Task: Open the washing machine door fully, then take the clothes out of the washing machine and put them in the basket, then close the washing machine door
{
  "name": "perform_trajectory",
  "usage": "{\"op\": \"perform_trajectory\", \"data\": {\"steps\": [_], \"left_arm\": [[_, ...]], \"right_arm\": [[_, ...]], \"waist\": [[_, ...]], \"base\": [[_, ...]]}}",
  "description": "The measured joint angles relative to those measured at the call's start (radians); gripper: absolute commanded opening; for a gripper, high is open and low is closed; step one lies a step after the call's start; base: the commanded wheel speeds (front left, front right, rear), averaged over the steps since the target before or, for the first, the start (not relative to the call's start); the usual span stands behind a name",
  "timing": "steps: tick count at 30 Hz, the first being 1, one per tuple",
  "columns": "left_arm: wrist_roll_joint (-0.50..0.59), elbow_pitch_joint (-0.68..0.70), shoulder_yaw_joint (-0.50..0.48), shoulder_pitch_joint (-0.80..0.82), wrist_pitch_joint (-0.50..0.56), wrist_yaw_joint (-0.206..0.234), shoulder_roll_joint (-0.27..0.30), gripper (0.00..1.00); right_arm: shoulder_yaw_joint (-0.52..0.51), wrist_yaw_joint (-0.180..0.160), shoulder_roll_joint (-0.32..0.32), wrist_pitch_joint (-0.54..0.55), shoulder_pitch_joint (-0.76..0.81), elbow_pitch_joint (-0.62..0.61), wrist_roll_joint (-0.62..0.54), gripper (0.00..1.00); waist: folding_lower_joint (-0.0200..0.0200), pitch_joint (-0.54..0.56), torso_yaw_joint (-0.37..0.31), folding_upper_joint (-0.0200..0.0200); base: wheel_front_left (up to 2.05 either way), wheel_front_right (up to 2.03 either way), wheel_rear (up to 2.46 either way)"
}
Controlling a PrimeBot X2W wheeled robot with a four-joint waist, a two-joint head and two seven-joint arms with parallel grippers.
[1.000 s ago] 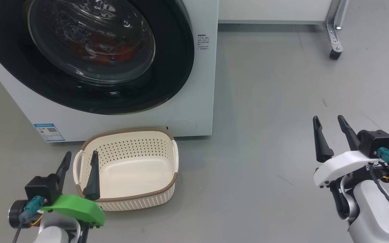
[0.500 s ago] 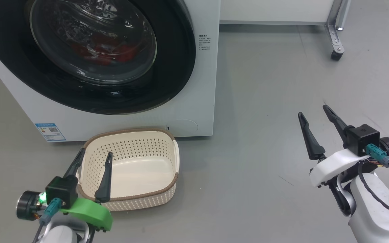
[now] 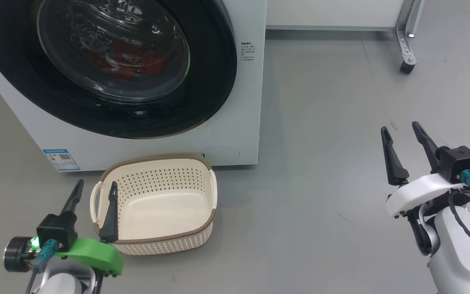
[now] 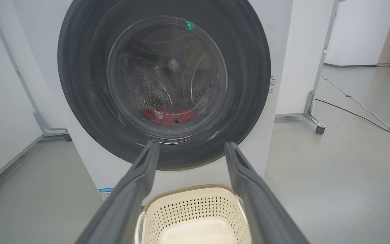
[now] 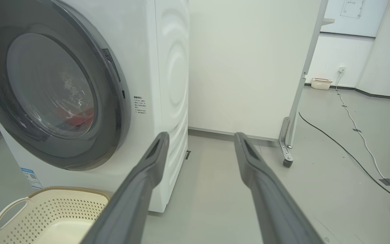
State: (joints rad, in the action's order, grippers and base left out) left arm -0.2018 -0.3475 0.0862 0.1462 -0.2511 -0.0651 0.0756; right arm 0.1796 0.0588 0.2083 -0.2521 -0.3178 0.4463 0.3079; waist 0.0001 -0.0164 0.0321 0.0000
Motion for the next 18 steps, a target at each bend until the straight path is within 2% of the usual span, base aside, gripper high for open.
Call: {"op": "perform_trajectory", "data": {"steps": [16, 17, 18], "left_arm": [[-0.003, -0.024, -0.048, 0.0, -0.001, 0.007, -0.023, 1.0], [-0.003, -0.025, -0.049, 0.0, -0.001, 0.007, -0.023, 1.0], [-0.004, -0.026, -0.05, 0.0, -0.001, 0.006, -0.024, 1.0]], "right_arm": [[-0.04, 0.002, -0.017, 0.0, 0.0, 0.013, -0.002, 1.0], [-0.041, 0.005, -0.018, 0.0, 0.0, 0.013, -0.003, 0.95], [-0.042, 0.011, -0.019, 0.0, 0.0, 0.012, -0.004, 0.5]], "waist": [[0.0, -0.002, 0.003, 0.0], [-0.0001, -0.002, 0.004, 0.0], [-0.0001, -0.002, 0.004, 0.0]], "base": [[0.0, 0.0, 0.0], [0.0, 0.0, 0.0], [0.0, 0.0, 0.0]]}}
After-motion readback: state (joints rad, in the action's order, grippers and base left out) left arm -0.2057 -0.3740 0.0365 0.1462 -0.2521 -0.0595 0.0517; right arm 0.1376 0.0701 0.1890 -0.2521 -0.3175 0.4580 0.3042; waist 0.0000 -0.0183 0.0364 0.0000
